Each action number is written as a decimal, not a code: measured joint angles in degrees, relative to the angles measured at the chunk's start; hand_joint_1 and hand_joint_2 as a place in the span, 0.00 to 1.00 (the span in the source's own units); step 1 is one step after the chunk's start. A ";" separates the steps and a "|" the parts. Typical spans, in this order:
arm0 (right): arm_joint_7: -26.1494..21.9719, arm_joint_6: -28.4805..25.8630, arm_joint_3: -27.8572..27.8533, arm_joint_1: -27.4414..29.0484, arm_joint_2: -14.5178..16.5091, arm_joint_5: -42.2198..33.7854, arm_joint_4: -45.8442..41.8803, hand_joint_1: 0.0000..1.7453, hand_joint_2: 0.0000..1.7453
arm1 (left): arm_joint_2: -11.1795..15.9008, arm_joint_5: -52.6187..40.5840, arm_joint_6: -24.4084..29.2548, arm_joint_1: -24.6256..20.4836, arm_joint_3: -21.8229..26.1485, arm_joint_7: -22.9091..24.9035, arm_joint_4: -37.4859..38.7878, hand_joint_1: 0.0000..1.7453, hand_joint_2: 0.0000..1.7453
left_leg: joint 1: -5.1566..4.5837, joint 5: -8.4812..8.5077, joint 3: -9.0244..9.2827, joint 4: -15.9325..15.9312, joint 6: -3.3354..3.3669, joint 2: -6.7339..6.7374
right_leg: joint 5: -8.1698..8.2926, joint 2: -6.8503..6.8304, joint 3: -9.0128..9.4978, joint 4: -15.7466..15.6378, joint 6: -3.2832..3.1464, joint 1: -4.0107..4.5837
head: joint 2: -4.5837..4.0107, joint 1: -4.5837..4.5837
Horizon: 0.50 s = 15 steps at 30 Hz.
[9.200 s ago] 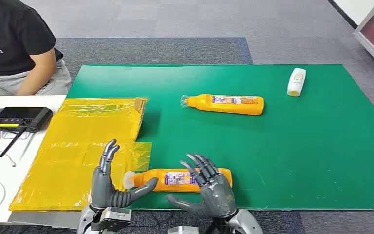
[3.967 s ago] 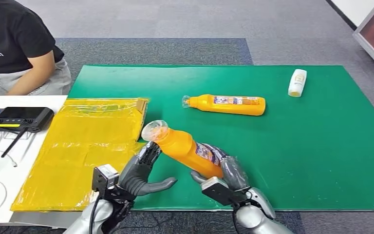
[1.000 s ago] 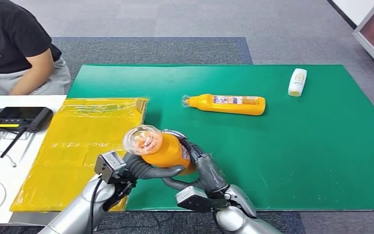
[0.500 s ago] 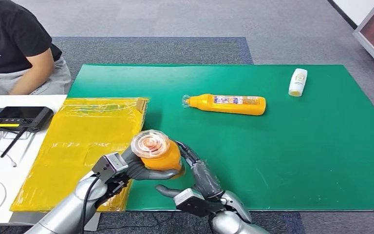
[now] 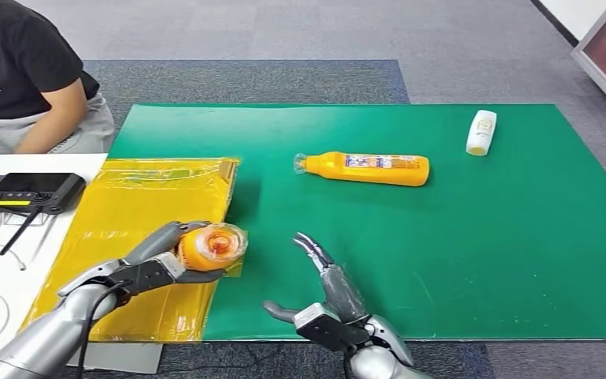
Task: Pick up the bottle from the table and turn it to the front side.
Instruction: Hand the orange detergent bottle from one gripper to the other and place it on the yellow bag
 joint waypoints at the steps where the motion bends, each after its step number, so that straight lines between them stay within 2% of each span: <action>1: 0.00 0.01 -0.25 0.28 0.00 0.00 0.00 0.00 1.00 | 1.40 -1.35 0.28 -0.01 0.51 0.27 -0.10 1.00 1.00 | 0.00 0.00 0.00 0.00 0.00 0.01 | 0.01 0.00 -0.01 0.01 -0.01 0.00 | 0.00 -0.01; 4: 0.00 0.11 -0.95 1.03 0.00 0.02 0.00 0.00 1.00 | 4.99 -3.65 0.40 0.08 1.93 0.78 -0.51 1.00 1.00 | 0.00 0.01 0.00 0.00 -0.01 0.01 | 0.01 0.00 -0.02 0.01 -0.02 0.00 | 0.00 -0.01; 7: 0.00 0.44 -1.51 1.41 0.01 0.11 0.00 0.00 1.00 | 7.10 -4.89 0.07 0.43 2.88 1.05 -0.98 1.00 1.00 | 0.00 0.01 -0.01 0.00 -0.01 0.00 | 0.01 -0.02 -0.02 0.01 -0.02 0.00 | 0.00 -0.02; 11: 0.00 0.80 -1.86 1.50 0.04 0.25 0.03 0.00 1.00 | 8.32 -6.17 -0.42 0.62 3.12 1.46 -1.45 1.00 1.00 | -0.02 0.02 -0.01 0.00 0.00 0.00 | 0.02 -0.02 0.00 0.01 -0.02 -0.02 | 0.00 0.00; 15: -0.01 1.24 -2.02 1.51 0.11 0.26 0.17 0.00 1.00 | 8.33 -6.48 -0.31 0.61 3.05 1.59 -1.34 1.00 1.00 | -0.03 0.01 0.00 0.01 0.00 0.00 | 0.03 -0.02 -0.01 -0.01 -0.04 -0.03 | 0.00 -0.01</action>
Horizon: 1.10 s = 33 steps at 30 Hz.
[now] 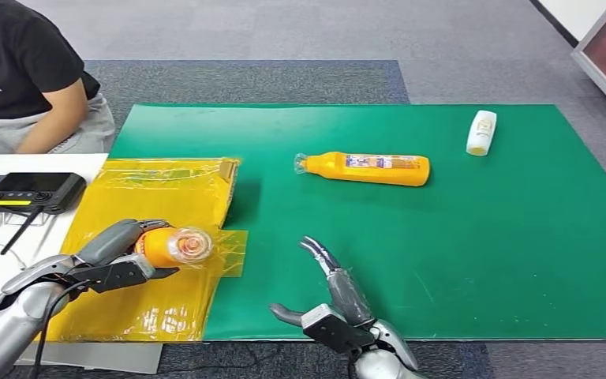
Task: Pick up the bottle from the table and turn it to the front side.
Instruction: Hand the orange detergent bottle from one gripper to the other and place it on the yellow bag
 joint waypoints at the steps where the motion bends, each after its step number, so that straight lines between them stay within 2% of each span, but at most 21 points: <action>1: -0.03 0.15 -0.01 -0.01 0.04 -0.02 0.09 0.00 1.00 | -0.24 0.07 0.12 0.00 -0.04 -0.13 0.14 1.00 1.00 | 0.00 0.00 0.00 0.00 0.00 0.00 | 0.00 0.00 0.00 0.00 0.00 0.00 | 0.00 0.01; 6: -0.27 0.56 -0.01 -0.05 0.42 -0.38 0.63 0.00 1.00 | -2.78 -0.10 1.86 -0.12 -0.40 -0.82 1.43 1.00 1.00 | 0.00 0.00 0.00 0.00 0.00 0.00 | 0.00 -0.01 0.01 0.00 0.00 0.00 | 0.00 -0.01; 8: -0.32 0.59 -0.01 -0.08 0.56 -0.74 0.85 0.00 1.00 | -3.90 -0.58 2.69 -0.44 -0.64 -0.81 2.27 0.95 1.00 | 0.00 0.00 0.01 0.00 0.00 -0.01 | 0.00 -0.02 0.03 0.00 0.00 0.00 | 0.00 -0.01; 11: -0.36 0.59 -0.01 -0.14 0.74 -1.36 1.16 0.00 1.00 | -5.57 -0.85 3.72 -1.17 -0.91 -0.77 3.78 0.52 1.00 | -0.01 0.01 0.01 0.00 0.02 -0.01 | 0.00 -0.03 0.05 0.00 0.00 -0.01 | 0.00 0.00; 12: -0.37 0.60 -0.01 -0.15 0.81 -1.57 1.25 0.00 1.00 | -6.18 -0.85 4.13 -1.41 -0.95 -0.75 4.34 0.46 1.00 | -0.01 0.02 0.02 0.00 0.02 -0.01 | 0.00 -0.03 0.06 0.00 0.01 -0.02 | 0.00 0.00; 15: -0.40 0.72 -0.01 -0.25 0.92 -2.14 1.50 0.00 1.00 | -7.99 -0.97 5.50 -2.09 -1.00 -0.75 6.16 0.65 1.00 | -0.02 0.03 0.03 0.00 0.03 -0.03 | 0.01 -0.04 0.09 0.00 0.01 -0.02 | 0.00 0.01; 19: -0.40 0.82 -0.01 -0.53 1.00 -2.73 2.00 0.00 1.00 | -9.92 -1.24 6.33 -3.26 -1.22 -0.66 8.52 0.51 1.00 | -0.02 0.08 0.06 0.00 0.05 -0.05 | 0.04 -0.07 0.12 0.00 0.01 -0.02 | 0.00 0.00; 29: -0.32 0.52 -0.06 -0.67 1.06 -3.35 3.61 0.00 1.00 | -12.38 -1.21 7.08 -5.45 -1.45 0.67 12.90 0.35 1.00 | -0.03 0.23 0.12 0.00 0.06 -0.34 | 0.10 -0.35 0.31 -0.01 0.03 -0.03 | 0.00 0.01; 33: -0.31 0.49 -0.14 -0.68 1.07 -3.59 4.38 0.00 1.00 | -12.89 -1.19 7.04 -5.85 -1.48 1.04 14.16 0.15 1.00 | -0.03 0.27 0.18 -0.01 0.07 -0.37 | 0.17 -0.36 0.36 -0.01 0.01 -0.03 | 0.00 0.01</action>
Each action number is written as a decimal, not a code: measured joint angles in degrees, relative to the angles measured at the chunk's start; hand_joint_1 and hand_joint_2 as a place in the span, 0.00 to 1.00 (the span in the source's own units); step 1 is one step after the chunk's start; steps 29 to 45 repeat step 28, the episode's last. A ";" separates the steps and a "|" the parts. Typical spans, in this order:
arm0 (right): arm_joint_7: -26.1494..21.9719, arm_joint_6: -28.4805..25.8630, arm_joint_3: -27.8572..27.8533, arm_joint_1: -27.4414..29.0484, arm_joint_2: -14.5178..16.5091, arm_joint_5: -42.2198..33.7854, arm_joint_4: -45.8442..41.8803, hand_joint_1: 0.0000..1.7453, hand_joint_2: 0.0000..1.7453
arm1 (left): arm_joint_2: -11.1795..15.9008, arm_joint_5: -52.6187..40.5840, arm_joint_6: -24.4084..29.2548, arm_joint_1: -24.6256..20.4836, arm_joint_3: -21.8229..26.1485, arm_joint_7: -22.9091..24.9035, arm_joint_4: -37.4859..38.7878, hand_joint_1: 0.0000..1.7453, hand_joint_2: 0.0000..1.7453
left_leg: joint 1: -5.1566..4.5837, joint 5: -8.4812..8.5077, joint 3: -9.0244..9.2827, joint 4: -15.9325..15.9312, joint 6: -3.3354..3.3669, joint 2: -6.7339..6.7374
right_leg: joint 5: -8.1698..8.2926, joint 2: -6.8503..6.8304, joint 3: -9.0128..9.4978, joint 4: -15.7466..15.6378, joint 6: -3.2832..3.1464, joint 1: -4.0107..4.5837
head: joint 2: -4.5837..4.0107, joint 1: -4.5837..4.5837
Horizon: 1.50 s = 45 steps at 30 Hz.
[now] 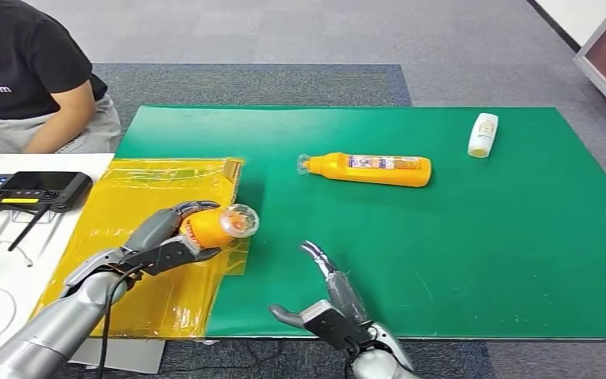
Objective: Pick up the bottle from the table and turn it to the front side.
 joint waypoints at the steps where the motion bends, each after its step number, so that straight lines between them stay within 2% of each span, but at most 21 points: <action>1: 0.02 -0.01 -0.01 0.00 0.00 -0.04 0.19 0.00 1.00 | -0.13 0.02 -0.03 0.12 -0.07 0.12 0.42 0.12 1.00 | 0.00 0.01 -0.01 0.00 -0.01 0.00 | 0.03 0.01 -0.03 0.00 -0.02 0.00 | 0.00 0.00; 9: 0.15 -0.03 -0.39 -0.06 0.21 -0.31 1.76 0.00 1.00 | -0.93 0.78 -1.25 1.39 -0.86 0.50 3.52 0.00 1.00 | 0.01 0.12 -0.23 0.00 -0.10 0.10 | 0.19 0.09 -0.34 0.00 -0.08 0.01 | 0.00 -0.01; 17: -0.03 -0.01 -0.58 -0.35 0.55 -0.63 3.10 0.00 1.00 | -1.03 1.36 -2.81 0.76 -1.02 -0.39 5.64 0.00 1.00 | 0.02 0.10 -0.25 0.00 -0.11 0.09 | 0.14 0.08 -0.36 0.01 -0.12 0.02 | 0.00 0.00; 24: -0.01 -0.37 -0.95 -0.23 0.70 -0.75 3.51 0.00 1.00 | -1.13 -1.08 1.15 0.84 -1.55 -0.89 6.11 0.00 1.00 | 0.01 0.12 -0.25 0.00 -0.11 0.09 | 0.17 0.09 -0.36 0.00 -0.11 0.02 | 0.00 -0.01; 28: 0.10 -0.86 -1.30 0.31 0.70 -0.85 3.53 0.00 1.00 | -1.53 1.43 3.24 2.97 -1.56 -3.98 3.01 0.00 1.00 | 0.01 0.12 -0.26 0.00 -0.12 0.10 | 0.19 0.10 -0.39 0.01 -0.10 0.02 | 0.00 -0.01; 45: 0.10 -0.86 -1.30 0.31 0.70 -0.85 3.53 0.00 1.00 | -1.53 1.43 3.24 2.97 -1.56 -3.98 3.01 0.00 1.00 | 0.01 0.12 -0.26 0.00 -0.12 0.10 | 0.19 0.10 -0.39 0.01 -0.10 0.02 | 0.00 -0.01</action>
